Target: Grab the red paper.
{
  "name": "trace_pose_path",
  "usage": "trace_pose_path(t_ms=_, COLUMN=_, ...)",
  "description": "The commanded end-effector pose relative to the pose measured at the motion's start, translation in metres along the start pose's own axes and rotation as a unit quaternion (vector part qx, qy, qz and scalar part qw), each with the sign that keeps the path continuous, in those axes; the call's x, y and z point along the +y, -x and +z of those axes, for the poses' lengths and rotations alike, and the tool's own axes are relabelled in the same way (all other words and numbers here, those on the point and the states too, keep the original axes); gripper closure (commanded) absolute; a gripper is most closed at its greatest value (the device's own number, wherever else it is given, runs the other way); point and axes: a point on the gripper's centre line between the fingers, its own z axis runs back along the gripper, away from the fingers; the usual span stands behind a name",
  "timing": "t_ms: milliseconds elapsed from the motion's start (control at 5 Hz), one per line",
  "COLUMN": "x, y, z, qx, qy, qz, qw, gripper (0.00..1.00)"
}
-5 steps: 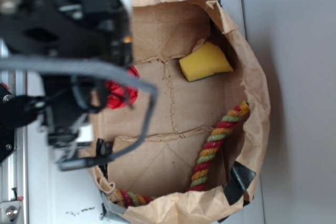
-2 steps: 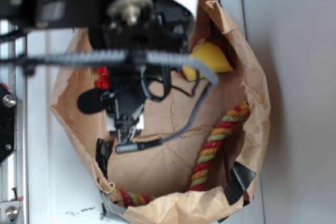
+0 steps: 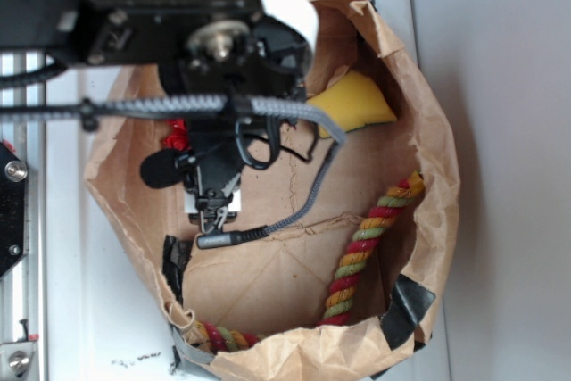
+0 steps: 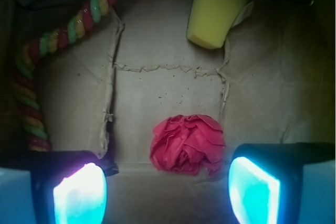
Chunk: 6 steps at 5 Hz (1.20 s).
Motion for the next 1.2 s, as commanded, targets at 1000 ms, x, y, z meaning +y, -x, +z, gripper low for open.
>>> trace_pose_path(t_ms=1000, x=0.011, y=0.0, z=-0.044, qx=0.022, qy=-0.031, qz=-0.021, qw=0.999, gripper=0.0)
